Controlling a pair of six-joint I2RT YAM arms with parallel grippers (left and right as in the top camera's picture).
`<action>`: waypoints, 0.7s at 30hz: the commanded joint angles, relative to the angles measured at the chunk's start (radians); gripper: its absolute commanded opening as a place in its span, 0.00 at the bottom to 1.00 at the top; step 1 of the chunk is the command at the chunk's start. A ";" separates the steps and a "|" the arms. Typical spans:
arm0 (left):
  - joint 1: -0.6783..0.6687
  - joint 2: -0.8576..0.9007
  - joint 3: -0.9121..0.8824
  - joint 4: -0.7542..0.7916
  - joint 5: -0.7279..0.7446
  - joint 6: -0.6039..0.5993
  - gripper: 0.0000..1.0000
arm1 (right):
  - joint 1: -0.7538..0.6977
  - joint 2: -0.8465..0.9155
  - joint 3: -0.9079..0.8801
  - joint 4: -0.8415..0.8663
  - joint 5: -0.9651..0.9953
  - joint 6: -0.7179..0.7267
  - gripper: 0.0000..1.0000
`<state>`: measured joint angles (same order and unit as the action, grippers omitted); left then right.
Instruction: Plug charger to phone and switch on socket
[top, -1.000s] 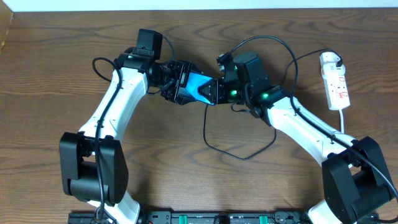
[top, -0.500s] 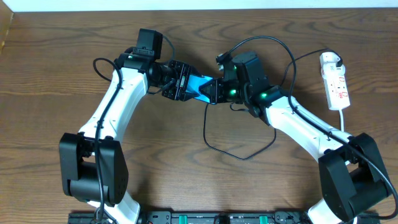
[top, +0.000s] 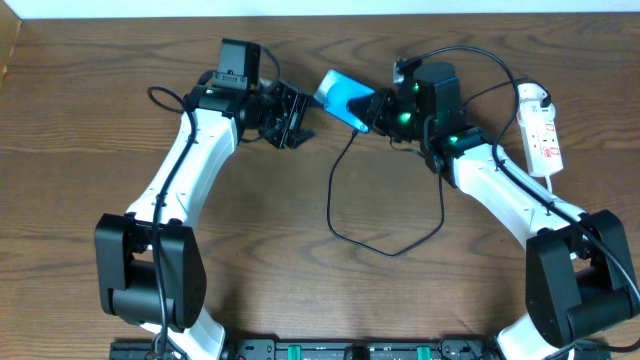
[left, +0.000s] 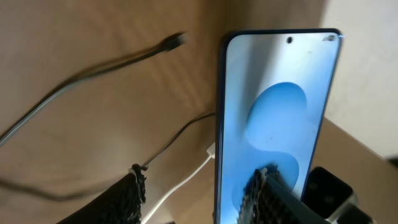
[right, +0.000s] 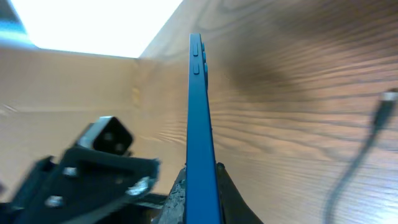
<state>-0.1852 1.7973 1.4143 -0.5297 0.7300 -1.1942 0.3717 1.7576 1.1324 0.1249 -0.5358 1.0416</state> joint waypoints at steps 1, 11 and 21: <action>-0.001 -0.027 0.008 0.076 -0.018 0.083 0.56 | 0.002 -0.012 0.018 0.069 -0.016 0.302 0.01; -0.001 -0.027 0.008 0.290 -0.039 0.014 0.55 | 0.021 -0.012 0.018 0.151 -0.016 0.764 0.01; -0.002 -0.027 0.008 0.334 -0.069 -0.040 0.41 | 0.053 -0.012 0.018 0.296 -0.014 0.877 0.01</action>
<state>-0.1852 1.7973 1.4139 -0.2008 0.6804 -1.1995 0.4118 1.7584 1.1324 0.3950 -0.5446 1.8652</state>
